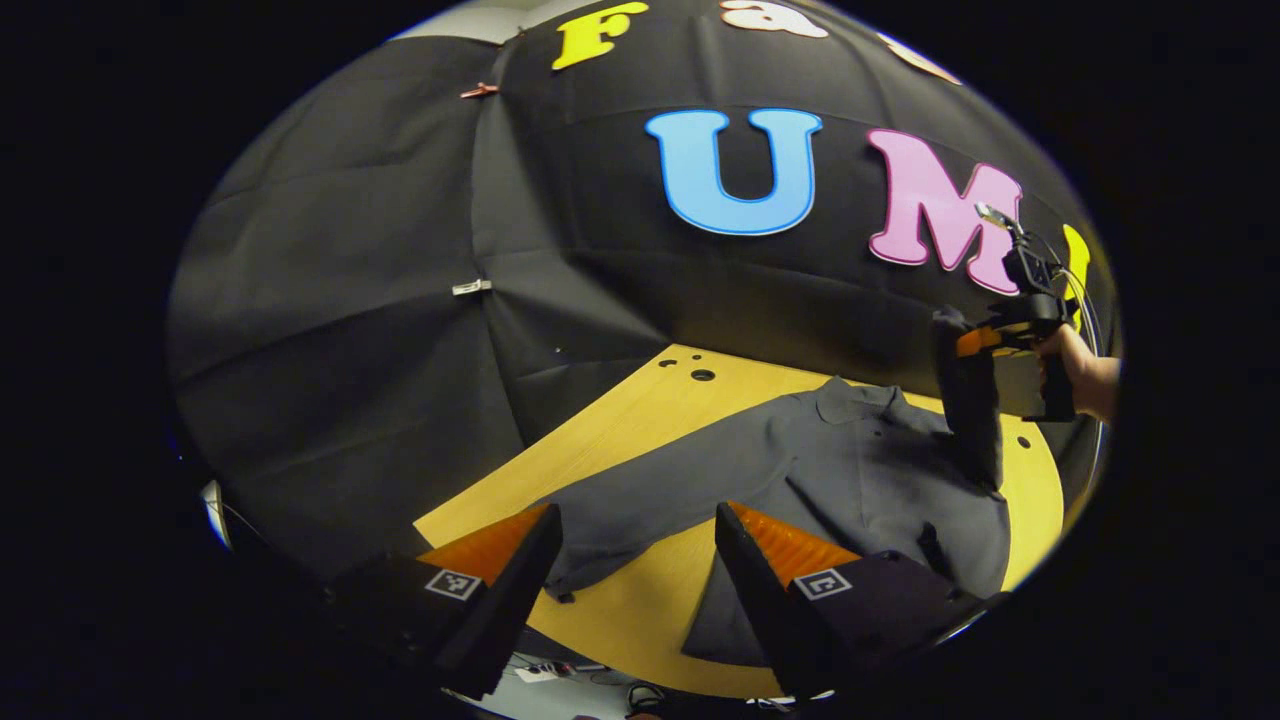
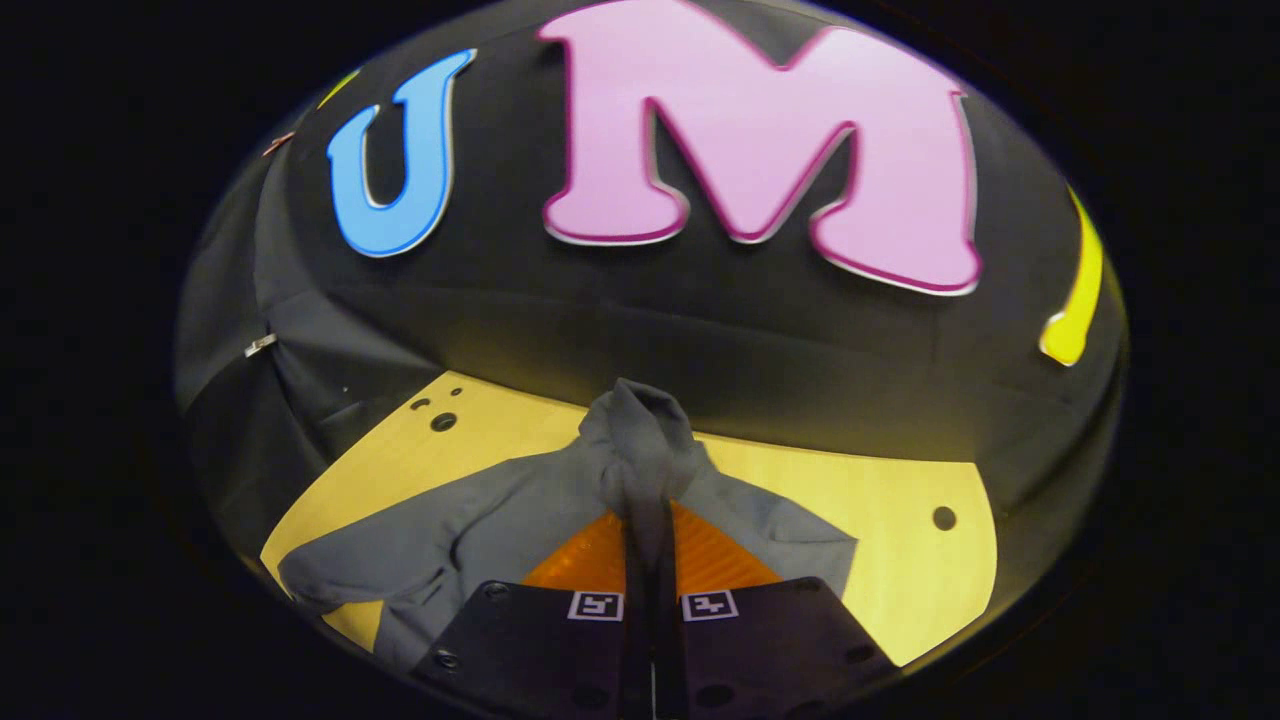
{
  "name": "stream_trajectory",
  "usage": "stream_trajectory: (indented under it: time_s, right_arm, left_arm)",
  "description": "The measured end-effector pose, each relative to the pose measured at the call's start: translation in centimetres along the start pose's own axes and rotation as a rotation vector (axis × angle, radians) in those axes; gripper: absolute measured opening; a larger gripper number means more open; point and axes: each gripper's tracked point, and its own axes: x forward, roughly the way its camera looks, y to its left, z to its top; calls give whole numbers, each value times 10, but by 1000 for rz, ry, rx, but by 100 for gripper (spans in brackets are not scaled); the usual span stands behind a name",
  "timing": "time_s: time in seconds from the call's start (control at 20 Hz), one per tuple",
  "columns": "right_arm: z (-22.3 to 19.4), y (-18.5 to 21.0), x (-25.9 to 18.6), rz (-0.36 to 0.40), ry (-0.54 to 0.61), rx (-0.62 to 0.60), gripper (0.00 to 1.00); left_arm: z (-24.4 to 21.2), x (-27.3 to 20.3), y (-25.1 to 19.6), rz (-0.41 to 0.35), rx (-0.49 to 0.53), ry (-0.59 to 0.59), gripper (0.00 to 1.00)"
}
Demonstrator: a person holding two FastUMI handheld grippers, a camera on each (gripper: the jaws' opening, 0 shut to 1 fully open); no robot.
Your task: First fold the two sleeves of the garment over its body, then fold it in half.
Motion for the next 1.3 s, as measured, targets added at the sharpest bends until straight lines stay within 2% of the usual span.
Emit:
stream_trajectory:
  time_s: [0.25, 0.45, 0.55, 0.65, 0.7, 0.75, 0.8, 0.85, 0.9, 1.0, 1.1, 1.3]
  right_arm:
    - [-11, 73, 49, 74, 49, 17, 6]
    - [-31, 117, 77, 108, 101, 21, 6]
    - [-46, 136, 88, 132, 133, 9, 11]
    - [-57, 151, 97, 140, 147, -13, 11]
    - [-63, 160, 99, 158, 160, -12, 20]
    - [-68, 168, 98, 172, 174, -10, 23]
    - [-73, 171, 97, 181, 186, -5, 15]
    - [-77, 175, 95, 189, 201, 8, 24]
    - [-79, 180, 89, 214, 210, 38, 36]
    - [-79, 190, 77, 246, 205, 81, 67]
    - [-74, 180, 62, 223, 184, 89, 100]
    - [-53, 154, 20, 186, 130, 114, 99]
  left_arm:
    - [-19, 4, 30, 68, -42, 27, 97]
    - [-26, 14, 44, 100, -70, 46, 97]
    - [-28, 19, 48, 108, -78, 50, 97]
    - [-27, 26, 50, 112, -80, 57, 97]
    - [-27, 29, 51, 114, -81, 57, 97]
    - [-26, 31, 53, 115, -82, 55, 97]
    - [-24, 34, 55, 120, -83, 50, 97]
    - [-23, 37, 55, 118, -85, 41, 97]
    - [-22, 39, 55, 115, -90, 36, 97]
    - [-28, 47, 61, 123, -113, 63, 97]
    - [-35, 57, 66, 124, -143, 85, 97]
    - [-57, 88, 89, 151, -125, 125, 97]
